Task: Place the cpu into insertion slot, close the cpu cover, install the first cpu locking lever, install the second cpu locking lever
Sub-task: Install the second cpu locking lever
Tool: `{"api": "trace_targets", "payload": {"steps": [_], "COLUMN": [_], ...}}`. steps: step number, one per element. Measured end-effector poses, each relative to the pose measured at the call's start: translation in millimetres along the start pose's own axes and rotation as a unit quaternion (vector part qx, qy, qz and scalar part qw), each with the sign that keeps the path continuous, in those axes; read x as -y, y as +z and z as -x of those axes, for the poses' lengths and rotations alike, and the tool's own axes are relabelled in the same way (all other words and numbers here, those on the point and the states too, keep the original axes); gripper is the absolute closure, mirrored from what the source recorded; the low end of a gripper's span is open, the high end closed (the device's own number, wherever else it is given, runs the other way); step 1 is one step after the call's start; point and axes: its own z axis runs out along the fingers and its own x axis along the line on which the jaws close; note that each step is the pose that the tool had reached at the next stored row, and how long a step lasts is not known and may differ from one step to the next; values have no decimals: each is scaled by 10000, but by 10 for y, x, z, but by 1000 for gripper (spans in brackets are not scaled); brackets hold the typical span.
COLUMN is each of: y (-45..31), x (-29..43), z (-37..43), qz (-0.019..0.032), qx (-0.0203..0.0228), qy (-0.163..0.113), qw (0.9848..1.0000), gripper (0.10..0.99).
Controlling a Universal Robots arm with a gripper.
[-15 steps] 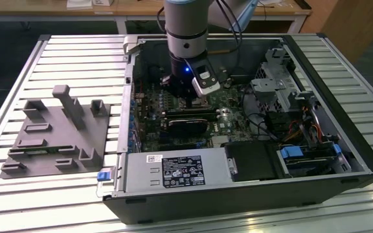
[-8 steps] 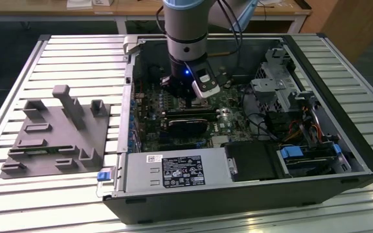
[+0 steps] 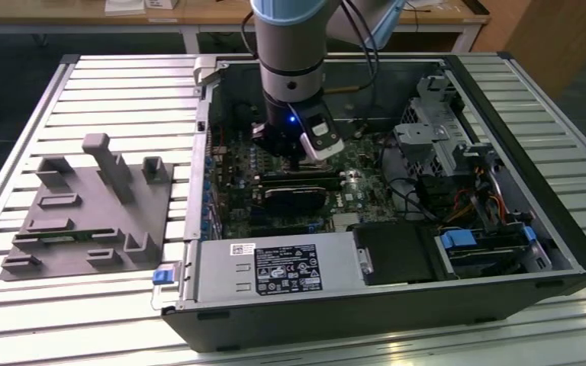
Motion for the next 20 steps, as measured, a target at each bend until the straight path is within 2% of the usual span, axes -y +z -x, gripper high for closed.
{"api": "trace_targets", "payload": {"steps": [4, 12, 20], "y": [11, 21, 23], "x": [24, 114, 244], "z": [-22, -38, -37], "qz": [150, 454, 647], "qx": [-22, -59, -82], "qy": [-34, -39, -34], "qw": [9999, 9989, 9979], "gripper": [980, 980, 980]}}
